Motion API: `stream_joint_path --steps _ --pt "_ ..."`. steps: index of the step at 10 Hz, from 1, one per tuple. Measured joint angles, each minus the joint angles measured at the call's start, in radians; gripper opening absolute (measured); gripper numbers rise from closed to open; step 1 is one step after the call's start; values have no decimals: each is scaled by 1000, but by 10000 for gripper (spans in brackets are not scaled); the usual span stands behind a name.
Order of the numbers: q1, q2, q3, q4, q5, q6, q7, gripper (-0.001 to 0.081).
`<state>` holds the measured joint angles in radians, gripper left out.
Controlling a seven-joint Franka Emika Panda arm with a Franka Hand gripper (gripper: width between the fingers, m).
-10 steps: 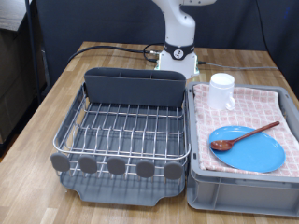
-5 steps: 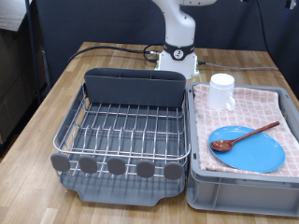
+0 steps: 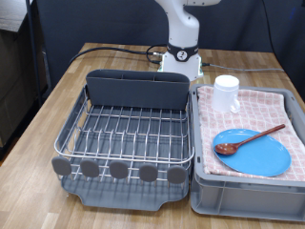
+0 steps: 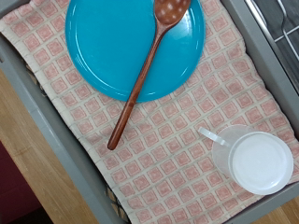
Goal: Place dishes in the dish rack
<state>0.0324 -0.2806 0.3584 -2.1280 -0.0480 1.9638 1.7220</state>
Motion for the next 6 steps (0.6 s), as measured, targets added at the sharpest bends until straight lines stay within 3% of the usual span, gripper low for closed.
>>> stream_joint_path --steps 3,6 --pt "-4 50 22 -15 -110 65 75 803" --pt "-10 125 25 -87 -281 216 168 803"
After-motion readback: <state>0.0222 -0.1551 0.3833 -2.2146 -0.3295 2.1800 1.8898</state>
